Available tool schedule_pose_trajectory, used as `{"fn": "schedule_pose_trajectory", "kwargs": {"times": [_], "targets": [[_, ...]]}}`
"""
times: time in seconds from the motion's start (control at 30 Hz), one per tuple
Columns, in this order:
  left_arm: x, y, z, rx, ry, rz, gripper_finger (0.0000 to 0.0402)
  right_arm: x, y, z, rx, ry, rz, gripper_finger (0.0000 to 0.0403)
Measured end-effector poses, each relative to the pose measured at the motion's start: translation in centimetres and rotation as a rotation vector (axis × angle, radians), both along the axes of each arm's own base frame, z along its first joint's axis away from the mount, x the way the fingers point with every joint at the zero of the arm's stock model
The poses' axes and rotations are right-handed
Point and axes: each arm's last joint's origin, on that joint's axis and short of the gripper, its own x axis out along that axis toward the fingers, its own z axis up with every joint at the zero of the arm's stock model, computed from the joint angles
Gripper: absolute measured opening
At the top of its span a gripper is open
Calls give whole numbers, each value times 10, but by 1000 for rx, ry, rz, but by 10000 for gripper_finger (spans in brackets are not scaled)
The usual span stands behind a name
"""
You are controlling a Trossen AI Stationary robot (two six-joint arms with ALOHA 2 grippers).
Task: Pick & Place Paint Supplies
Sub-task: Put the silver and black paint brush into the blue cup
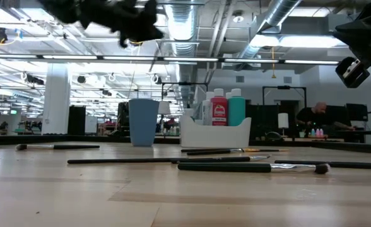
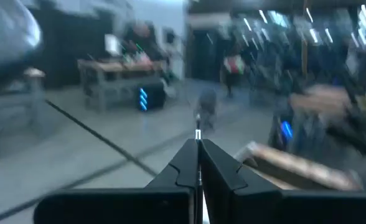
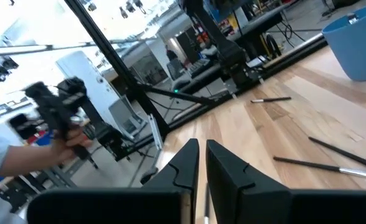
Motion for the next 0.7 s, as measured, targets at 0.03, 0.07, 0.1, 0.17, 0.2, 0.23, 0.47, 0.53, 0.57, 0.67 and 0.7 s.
{"fn": "schedule_pose_trajectory", "kwargs": {"times": [0.03,0.07,0.1,0.17,0.2,0.23,0.47,0.53,0.57,0.67,0.7], "targets": [[-5,4,-2,22,-66,5,0,0,0,0,1,-2,-1,23],[-10,7,-7,26,-114,-6,0,0,0,0,-2,2,-2,23],[-15,10,-16,26,-132,6,0,0,0,0,-1,2,-1,23],[-21,14,-27,30,-163,-6,0,0,0,0,0,0,0,23],[-23,15,-32,31,-170,3,0,0,0,0,0,0,0,23],[-23,15,-35,32,-173,1,0,0,0,0,0,0,0,23],[-25,13,-62,1,-86,-1,0,0,0,0,0,0,-1,23],[-23,15,-71,-11,-56,0,0,0,0,0,0,0,-1,23],[-22,15,-74,-16,-45,0,0,0,0,0,0,0,-1,23],[-19,17,-87,-36,-11,1,0,0,0,0,0,0,-1,24],[-17,17,-90,-42,-2,-1,0,0,0,0,0,0,-1,24]]}}
